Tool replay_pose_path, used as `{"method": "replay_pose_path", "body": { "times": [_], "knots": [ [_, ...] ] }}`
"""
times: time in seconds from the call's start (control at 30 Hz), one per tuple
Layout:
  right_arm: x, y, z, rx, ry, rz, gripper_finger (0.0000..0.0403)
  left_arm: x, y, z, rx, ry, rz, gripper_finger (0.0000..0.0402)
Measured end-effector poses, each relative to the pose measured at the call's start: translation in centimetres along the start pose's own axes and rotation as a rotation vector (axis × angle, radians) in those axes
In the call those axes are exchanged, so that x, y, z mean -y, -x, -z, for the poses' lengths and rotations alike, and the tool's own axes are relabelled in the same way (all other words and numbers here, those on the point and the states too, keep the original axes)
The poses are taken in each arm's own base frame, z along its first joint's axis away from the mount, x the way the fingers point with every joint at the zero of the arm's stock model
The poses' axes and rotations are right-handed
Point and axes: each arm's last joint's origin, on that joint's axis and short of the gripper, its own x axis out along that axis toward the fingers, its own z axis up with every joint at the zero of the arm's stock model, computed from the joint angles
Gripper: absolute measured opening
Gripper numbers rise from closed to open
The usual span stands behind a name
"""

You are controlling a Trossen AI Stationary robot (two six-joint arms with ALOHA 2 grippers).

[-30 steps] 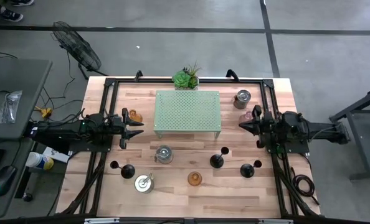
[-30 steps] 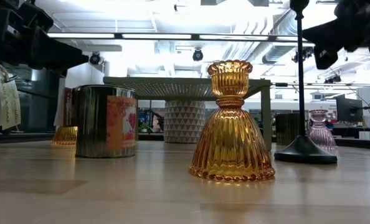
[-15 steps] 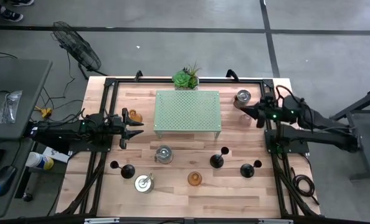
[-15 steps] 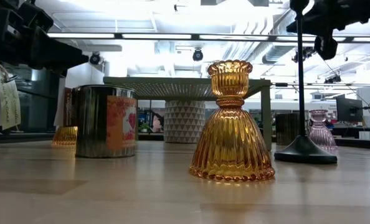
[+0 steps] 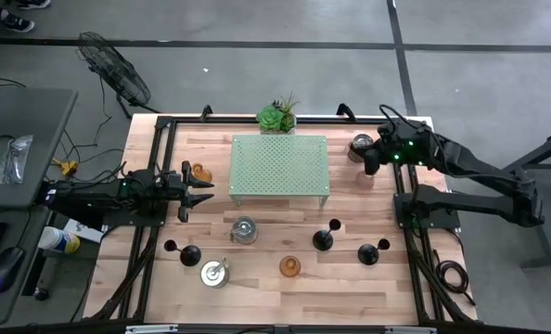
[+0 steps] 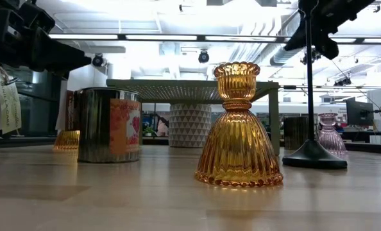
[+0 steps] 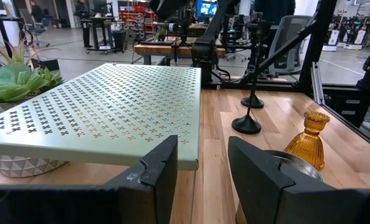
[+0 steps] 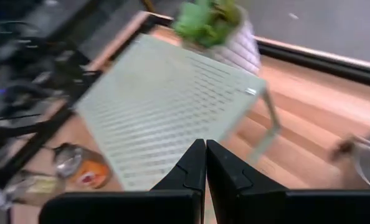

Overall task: Pick & Place candle stick holders
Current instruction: Put the top silver scented candle on the shelf

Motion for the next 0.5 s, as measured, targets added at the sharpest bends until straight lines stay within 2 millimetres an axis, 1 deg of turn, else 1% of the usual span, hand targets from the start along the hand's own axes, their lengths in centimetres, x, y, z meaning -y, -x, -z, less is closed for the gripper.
{"method": "replay_pose_path", "body": {
  "times": [0.13, 0.23, 0.33, 0.43, 0.5],
  "knots": [
    [0.7, -0.4, -0.7, -0.081, -0.047, 0.210, 0.0006, 0.0, 0.0, 0.0, 0.000, 0.000, 0.000, 0.0138],
    [1.5, -0.6, -1.1, -0.148, -0.076, 0.358, 0.0023, 0.0, 0.0, 0.0, 0.000, 0.000, 0.000, 0.0138],
    [2.2, -1.2, -1.6, -0.204, -0.113, 0.434, 0.0063, 0.0, 0.0, 0.0, 0.000, 0.000, 0.000, 0.0138],
    [2.4, -2.0, -2.0, -0.229, -0.131, 0.471, 0.0123, 0.0, 0.0, 0.0, 0.000, 0.000, 0.000, 0.0138],
    [2.7, -2.6, -2.3, -0.237, -0.176, 0.494, 0.0168, 0.0, 0.0, 0.0, 0.000, 0.000, 0.000, 0.0138]
  ]
}}
